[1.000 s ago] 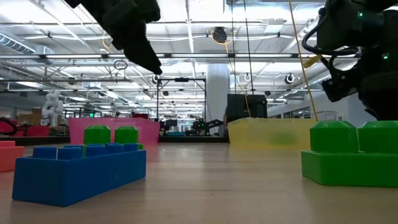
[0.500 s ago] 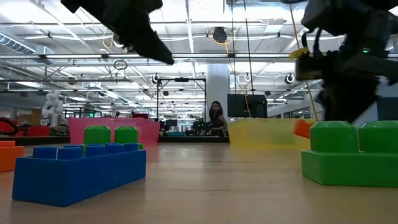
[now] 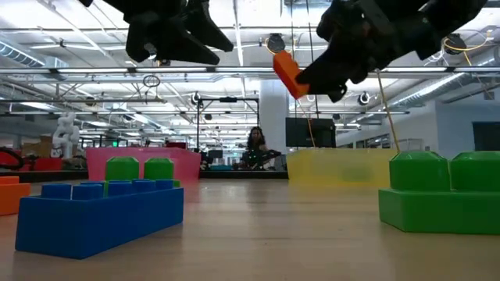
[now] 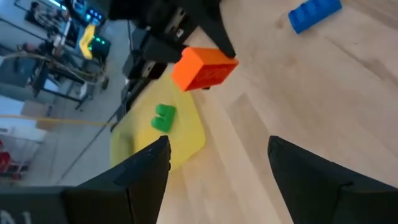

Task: Sort & place blocks by color
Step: Put the right orange game piece into the red bin

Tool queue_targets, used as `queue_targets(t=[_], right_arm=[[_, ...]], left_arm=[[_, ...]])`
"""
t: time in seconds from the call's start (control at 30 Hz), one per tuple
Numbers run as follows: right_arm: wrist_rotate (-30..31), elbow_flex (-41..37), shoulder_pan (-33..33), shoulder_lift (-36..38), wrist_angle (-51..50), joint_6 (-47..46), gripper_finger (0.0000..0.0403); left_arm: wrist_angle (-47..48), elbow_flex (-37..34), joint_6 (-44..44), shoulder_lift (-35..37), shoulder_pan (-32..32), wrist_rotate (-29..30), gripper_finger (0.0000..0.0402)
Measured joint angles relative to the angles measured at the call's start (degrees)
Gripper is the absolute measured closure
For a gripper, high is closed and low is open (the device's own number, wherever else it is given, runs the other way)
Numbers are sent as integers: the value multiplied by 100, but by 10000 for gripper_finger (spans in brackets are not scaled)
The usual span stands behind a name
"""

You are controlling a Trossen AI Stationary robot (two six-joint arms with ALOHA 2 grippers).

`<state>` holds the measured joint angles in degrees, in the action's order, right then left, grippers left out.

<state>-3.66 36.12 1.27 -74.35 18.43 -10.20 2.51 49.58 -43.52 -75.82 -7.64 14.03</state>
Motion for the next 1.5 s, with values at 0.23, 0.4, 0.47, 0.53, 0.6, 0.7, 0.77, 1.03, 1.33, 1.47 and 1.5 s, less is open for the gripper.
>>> queue_targets(t=[0.23,0.4,0.47,0.53,0.6,0.7,0.77,1.03,1.33,1.47,1.5], right_arm=[[-976,0,-323,-288,434,-105,282],[-1475,0,-320,-701,1232,-151,282],[-1642,44,-359,-817,1333,-188,282],[-1780,159,-397,-927,1244,-267,282],[-1914,279,-429,-1051,1225,-303,282],[-2064,461,-432,-1260,1137,-302,282],[-2074,526,-427,-1321,1005,-276,282],[-2099,614,-425,-1394,949,-265,282],[-2073,610,-425,-1394,817,-264,277],[-2006,611,-432,-1390,992,-246,224],[-2005,627,-432,-1376,1038,-240,211]], left_arm=[[-392,1,-65,-4,4,-206,125],[-550,17,-153,-235,4,-352,132],[-551,89,-147,-426,2,-352,132],[-552,172,-131,-594,2,-355,132],[-472,305,-80,-786,-3,-353,133],[-361,575,32,-985,-35,-352,131],[-295,779,114,-1149,-88,-366,131],[-269,1037,186,-1738,-287,-427,147],[-323,1029,201,-1837,-337,-314,210],[-162,1023,225,-1843,-326,-326,288],[-107,1015,226,-1850,-327,-291,298]])
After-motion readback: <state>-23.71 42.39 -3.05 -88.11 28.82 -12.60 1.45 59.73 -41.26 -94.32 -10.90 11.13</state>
